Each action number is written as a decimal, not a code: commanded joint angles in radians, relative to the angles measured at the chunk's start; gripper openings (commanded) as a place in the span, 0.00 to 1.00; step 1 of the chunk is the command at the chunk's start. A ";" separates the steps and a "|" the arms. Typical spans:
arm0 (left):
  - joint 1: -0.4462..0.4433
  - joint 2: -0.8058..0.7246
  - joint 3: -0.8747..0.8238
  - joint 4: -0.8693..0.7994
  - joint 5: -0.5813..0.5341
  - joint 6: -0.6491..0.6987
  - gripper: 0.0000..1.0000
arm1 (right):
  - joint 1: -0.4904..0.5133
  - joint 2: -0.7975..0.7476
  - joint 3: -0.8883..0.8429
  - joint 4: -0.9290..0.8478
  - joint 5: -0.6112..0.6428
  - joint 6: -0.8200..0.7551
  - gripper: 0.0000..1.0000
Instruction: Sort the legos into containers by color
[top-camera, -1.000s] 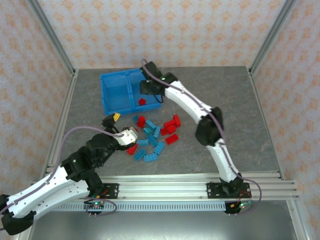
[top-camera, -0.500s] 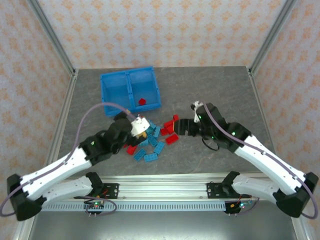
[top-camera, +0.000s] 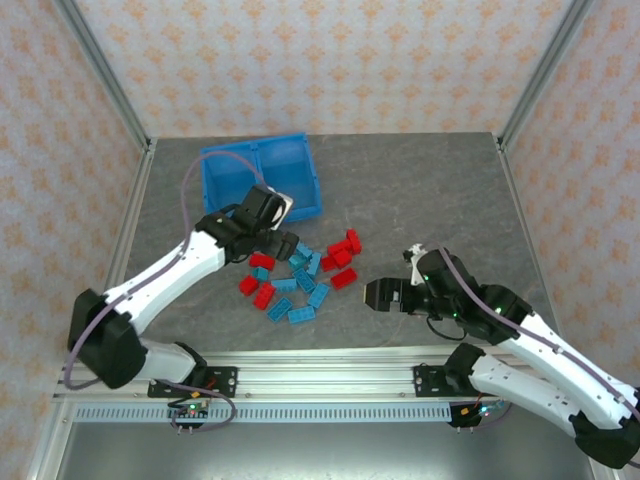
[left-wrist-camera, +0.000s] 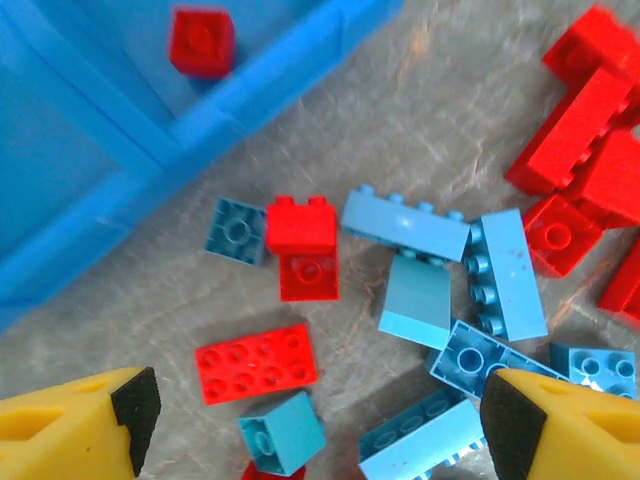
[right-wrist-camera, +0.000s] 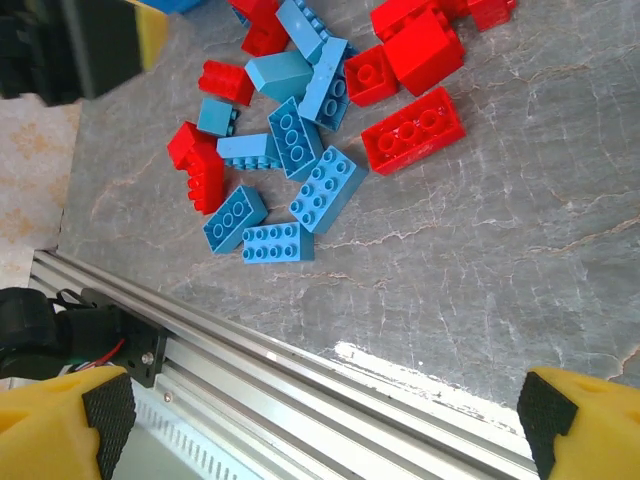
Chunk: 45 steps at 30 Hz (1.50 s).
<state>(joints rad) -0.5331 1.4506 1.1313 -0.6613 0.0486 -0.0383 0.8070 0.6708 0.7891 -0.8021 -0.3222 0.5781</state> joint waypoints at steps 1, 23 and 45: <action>0.020 0.071 0.054 -0.009 0.047 -0.047 0.85 | 0.006 -0.008 0.026 -0.036 0.019 0.023 0.99; 0.066 0.363 0.142 0.105 -0.050 0.029 0.66 | 0.007 -0.024 0.023 -0.075 0.058 0.053 0.99; 0.066 0.068 0.157 0.123 -0.068 -0.020 0.31 | 0.006 -0.033 0.053 0.023 0.089 0.079 0.99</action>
<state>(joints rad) -0.4709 1.6093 1.2316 -0.5343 0.0216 -0.0299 0.8070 0.6495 0.8040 -0.8185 -0.2714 0.6422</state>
